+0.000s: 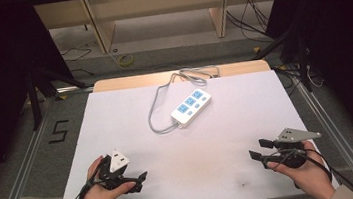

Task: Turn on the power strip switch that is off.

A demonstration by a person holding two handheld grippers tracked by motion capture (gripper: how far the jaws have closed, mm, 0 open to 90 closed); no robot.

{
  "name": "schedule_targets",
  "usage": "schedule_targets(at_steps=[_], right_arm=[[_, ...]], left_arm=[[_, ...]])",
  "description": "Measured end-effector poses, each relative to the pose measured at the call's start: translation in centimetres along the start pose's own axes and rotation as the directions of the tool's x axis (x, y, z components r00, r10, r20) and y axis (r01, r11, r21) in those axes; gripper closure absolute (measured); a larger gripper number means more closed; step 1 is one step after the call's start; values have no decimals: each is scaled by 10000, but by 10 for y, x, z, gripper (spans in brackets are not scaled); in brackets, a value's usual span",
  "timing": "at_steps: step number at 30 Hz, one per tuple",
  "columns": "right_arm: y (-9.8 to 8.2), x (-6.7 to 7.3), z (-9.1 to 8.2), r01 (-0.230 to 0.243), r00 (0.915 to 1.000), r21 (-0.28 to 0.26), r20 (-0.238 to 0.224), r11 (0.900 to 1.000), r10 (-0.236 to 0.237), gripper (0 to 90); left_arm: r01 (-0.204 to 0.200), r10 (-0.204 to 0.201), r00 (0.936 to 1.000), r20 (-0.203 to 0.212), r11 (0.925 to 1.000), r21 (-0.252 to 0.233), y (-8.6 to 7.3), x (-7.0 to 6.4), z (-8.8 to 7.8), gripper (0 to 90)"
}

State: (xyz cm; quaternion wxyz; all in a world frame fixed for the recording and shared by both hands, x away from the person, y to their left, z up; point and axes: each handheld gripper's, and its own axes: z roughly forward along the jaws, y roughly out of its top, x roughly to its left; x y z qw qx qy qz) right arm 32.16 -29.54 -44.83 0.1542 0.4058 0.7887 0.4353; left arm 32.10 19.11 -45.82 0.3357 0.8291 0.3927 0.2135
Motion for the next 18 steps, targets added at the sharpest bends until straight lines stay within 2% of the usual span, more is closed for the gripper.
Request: schedule_targets(at_steps=[4, 10, 12, 13, 18], right_arm=[[3, 0, 0, 52, 10000, -65, 79, 10000, -51, 483], [10, 3, 4, 496, 9983, 91, 292, 9987, -498, 718], [12, 3, 5, 591, 9978, 46, 314, 9982, -592, 754], [15, 2, 8, 639, 9972, -16, 386, 9980, -638, 808], [20, -4, 15, 448, 9985, -30, 308, 9990, -447, 898]], left_arm=[[73, -73, 10000, 6, 10000, -51, -1, 0, -1, 63], [234, -233, 9997, 76, 9997, -19, -1, -2, -1, 100], [285, -284, 9995, 133, 9996, -93, 0, -3, -1, 102], [309, -308, 9995, 109, 9995, -100, 0, -3, -1, 107], [-52, 53, 10000, -66, 10000, 22, 3, -6, 1, 143]])
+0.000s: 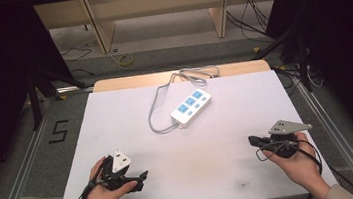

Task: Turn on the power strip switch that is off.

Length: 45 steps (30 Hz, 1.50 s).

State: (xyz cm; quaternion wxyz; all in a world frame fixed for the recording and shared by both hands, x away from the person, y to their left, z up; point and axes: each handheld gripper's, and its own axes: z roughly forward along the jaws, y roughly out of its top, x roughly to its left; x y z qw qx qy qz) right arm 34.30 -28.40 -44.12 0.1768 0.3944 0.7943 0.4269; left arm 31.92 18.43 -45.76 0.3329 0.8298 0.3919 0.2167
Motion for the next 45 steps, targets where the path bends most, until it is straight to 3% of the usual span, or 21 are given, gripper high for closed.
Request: schedule_targets(at_steps=[11, 30, 45], right_arm=[[18, -3, 20, 99, 9999, 27, 44, 9999, -99, 900], [60, 6, 81, 621, 9980, 420, 102, 9972, -625, 900], [77, 4, 124, 492, 9985, 684, 188, 9964, -506, 900]], left_arm=[[21, -22, 9999, -120, 9999, -103, 3, -4, 0, 146], [-78, 78, 10000, -27, 10000, 60, 3, -6, 1, 152], [-49, 49, 10000, 9, 9999, 105, 3, -6, 2, 152]])
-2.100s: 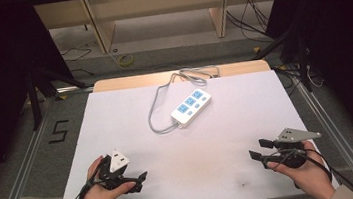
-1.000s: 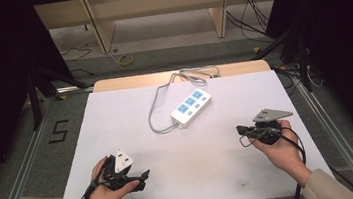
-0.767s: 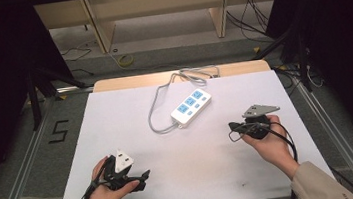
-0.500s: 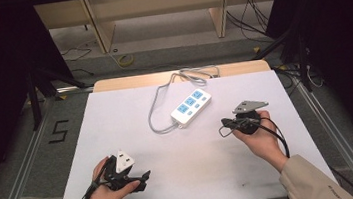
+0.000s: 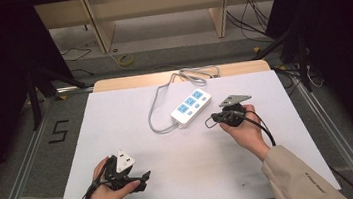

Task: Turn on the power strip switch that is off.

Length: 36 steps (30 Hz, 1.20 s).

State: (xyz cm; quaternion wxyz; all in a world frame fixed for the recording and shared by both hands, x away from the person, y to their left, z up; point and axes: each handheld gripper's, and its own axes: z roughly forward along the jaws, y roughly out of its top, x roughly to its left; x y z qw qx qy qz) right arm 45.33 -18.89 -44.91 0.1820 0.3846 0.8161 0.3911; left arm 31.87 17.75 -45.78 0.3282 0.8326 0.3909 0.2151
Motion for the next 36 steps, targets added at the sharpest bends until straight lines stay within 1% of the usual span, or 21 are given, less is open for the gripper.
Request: schedule_targets(at_steps=[3, 4, 7, 14, 15, 16, 24, 26, 27, 36], right_arm=[[3, -1, 5, -26, 10000, 27, 34, 10000, 26, 900], [6, -2, 9, -90, 9999, 28, 69, 10000, 90, 900], [10, -4, 14, 26, 9999, 89, 170, 10000, -27, 900], [19, -7, 26, -37, 9997, 156, 250, 9999, 33, 900], [22, -8, 30, -27, 9996, 177, 298, 9998, 22, 900], [22, -8, 30, -27, 9996, 177, 298, 9998, 22, 900], [30, -9, 47, -100, 9993, 286, 356, 9995, 90, 900], [31, -9, 48, -142, 9993, 283, 355, 9995, 132, 900], [34, -9, 51, -165, 9991, 266, 382, 9995, 155, 900], [44, -8, 61, -229, 9991, 247, 372, 9994, 220, 900]], left_arm=[[-9, 9, 10000, 34, 10000, 0, 0, 0, 0, 152], [26, -25, 10000, 67, 10000, -28, 0, 0, 0, 152], [10, -9, 10000, 56, 10000, -16, 0, 0, 1, 152], [-21, 21, 10000, 78, 10000, 4, 0, 0, 1, 152], [-36, 36, 10000, 83, 10000, 24, 0, 0, 1, 152], [-36, 36, 10000, 83, 10000, 24, 0, 0, 1, 151], [-25, 24, 9999, 154, 10000, 40, 0, 0, 2, 150], [-38, 37, 9998, 174, 10000, 84, -1, 0, 2, 150], [-81, 79, 9998, 186, 9999, 99, -1, 0, 2, 149], [-120, 119, 9997, 203, 9999, 53, -1, -1, 2, 145]])
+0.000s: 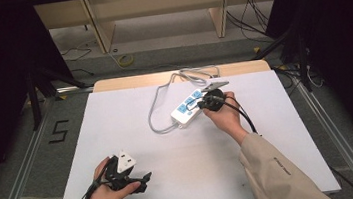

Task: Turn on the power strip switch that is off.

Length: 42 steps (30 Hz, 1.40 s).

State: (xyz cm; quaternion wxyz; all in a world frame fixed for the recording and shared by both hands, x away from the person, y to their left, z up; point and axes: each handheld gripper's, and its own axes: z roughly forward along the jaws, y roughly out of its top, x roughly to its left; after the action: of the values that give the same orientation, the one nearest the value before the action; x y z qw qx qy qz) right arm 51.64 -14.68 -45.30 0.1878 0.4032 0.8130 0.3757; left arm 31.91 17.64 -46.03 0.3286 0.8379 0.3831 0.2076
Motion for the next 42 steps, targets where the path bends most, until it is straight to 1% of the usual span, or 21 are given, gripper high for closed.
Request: schedule_targets(at_steps=[6, 9, 12, 15, 17, 21, 28, 30, 33, 42], right_arm=[[6, -3, 4, 55, 9999, 41, 91, 10000, -56, 900], [7, -3, 5, 13, 10000, 72, 92, 10000, -14, 900], [7, -2, 11, 9, 10000, 150, 84, 9999, -10, 900], [7, -3, 13, -50, 10000, 140, 79, 9999, 49, 900], [8, -4, 15, -186, 9998, 149, 58, 9997, 185, 900], [9, -5, 19, -192, 9998, 259, 55, 9995, 191, 900], [14, -4, 22, -16, 9999, 438, 138, 9990, 10, 900], [14, -3, 23, -54, 9999, 508, 135, 9987, 47, 900], [13, -3, 24, 47, 9997, 572, 217, 9984, -60, 900], [15, -2, 26, 3, 9995, 711, 309, 9975, -25, 900]], left_arm=[[-88, 88, 10000, 41, 10000, 35, 0, 0, 0, 142], [-154, 154, 9999, 44, 9999, 39, 0, 0, 0, 141], [-143, 142, 9999, 62, 9999, 43, 0, 0, 0, 141], [-158, 158, 9999, 62, 9999, 48, 0, 0, 0, 141], [-178, 177, 9998, 45, 9998, 41, 0, 0, 0, 141], [-164, 164, 9998, 66, 9999, 50, 0, 0, 0, 141], [-164, 164, 9998, 60, 9999, 36, 0, 0, 0, 142], [-163, 163, 9998, 63, 9999, 37, 0, 0, 0, 141], [-147, 147, 9999, 40, 9999, 23, 0, 0, 0, 141], [-150, 150, 9999, 64, 9999, 15, 0, 0, 0, 141]])
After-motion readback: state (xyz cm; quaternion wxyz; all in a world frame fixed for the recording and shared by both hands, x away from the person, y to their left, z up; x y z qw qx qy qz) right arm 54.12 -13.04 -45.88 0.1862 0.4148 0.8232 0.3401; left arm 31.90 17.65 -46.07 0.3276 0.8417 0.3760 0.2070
